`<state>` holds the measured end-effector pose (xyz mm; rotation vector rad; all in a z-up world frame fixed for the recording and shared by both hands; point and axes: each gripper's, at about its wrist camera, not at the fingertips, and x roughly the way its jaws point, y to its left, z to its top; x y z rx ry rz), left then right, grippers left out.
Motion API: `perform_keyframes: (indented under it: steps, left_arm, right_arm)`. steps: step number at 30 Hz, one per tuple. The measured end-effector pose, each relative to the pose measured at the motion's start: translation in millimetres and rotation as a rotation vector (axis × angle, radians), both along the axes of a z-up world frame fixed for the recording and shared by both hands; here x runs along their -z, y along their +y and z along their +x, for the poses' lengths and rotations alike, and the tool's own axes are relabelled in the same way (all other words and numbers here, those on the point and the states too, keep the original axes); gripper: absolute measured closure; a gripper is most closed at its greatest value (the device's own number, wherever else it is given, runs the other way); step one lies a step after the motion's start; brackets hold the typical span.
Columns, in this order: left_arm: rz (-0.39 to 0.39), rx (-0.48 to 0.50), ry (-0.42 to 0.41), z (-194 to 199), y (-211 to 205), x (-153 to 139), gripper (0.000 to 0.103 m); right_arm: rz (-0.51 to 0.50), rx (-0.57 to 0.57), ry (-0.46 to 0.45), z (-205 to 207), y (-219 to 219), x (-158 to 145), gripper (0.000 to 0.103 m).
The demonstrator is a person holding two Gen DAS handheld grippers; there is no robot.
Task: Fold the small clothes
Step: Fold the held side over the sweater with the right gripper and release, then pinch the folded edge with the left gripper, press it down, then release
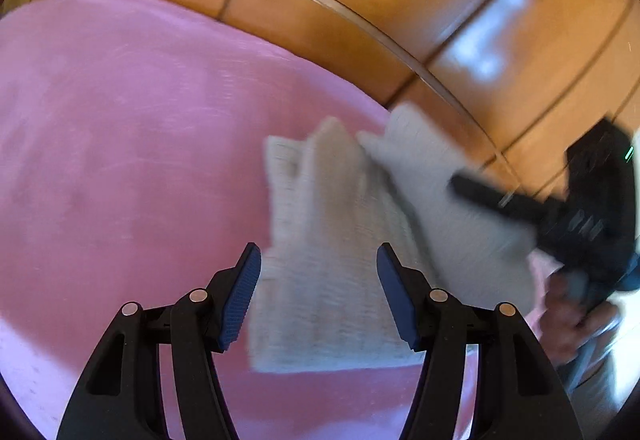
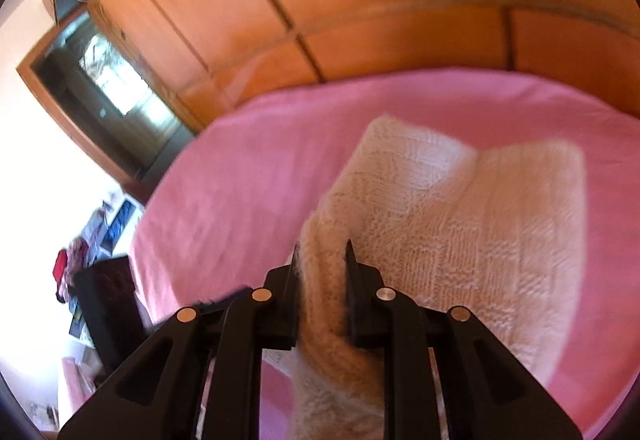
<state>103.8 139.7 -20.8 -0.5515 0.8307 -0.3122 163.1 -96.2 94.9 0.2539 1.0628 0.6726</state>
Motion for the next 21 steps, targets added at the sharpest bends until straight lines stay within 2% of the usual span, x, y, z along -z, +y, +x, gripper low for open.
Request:
perform_keyframes:
  steps: [2,4,6,7,10,11,12,15,18,21]
  left_arm:
    - [-0.041,-0.011,0.010,-1.7,10.8,2.4,0.044]
    - [-0.071,-0.014,0.014,-2.6,15.2,2.2,0.044]
    - [-0.097,-0.004,0.008,-2.5,16.5,1.0,0.044]
    - [-0.108,0.003,0.005,-2.4,17.4,-1.8,0.044]
    - [-0.154,0.043,-0.007,-0.5,14.0,-10.2,0.043]
    - [-0.176,0.056,-0.014,-2.1,13.6,-13.2,0.037]
    - [-0.206,0.068,-0.025,-2.8,11.2,-17.9,0.033]
    - [-0.255,0.110,-0.028,0.8,3.3,-26.7,0.028]
    - [-0.251,0.148,0.026,15.8,-12.8,-28.8,0.026]
    - [-0.261,0.213,0.088,33.0,-34.6,-26.4,0.020]
  right_arm:
    - [-0.009,-0.040,0.019,-5.6,12.4,15.2,0.082]
    - [0.052,-0.081,0.016,-14.4,12.3,16.6,0.079]
    - [0.110,-0.082,0.003,-22.2,-1.3,9.7,0.052]
    - [0.147,-0.063,-0.017,-28.6,-14.7,2.2,0.044]
    - [0.163,-0.030,-0.064,-43.8,-44.5,-9.9,0.044]
    - [0.157,-0.014,-0.074,-49.4,-51.8,-11.6,0.043]
    - [0.143,0.007,-0.085,-56.3,-63.8,-12.0,0.043]
    - [0.050,0.070,-0.121,-80.2,-96.3,-9.1,0.043]
    - [-0.021,0.101,-0.132,-103.2,-118.3,-0.4,0.043]
    - [-0.133,0.105,-0.182,-120.4,-115.6,7.9,0.043]
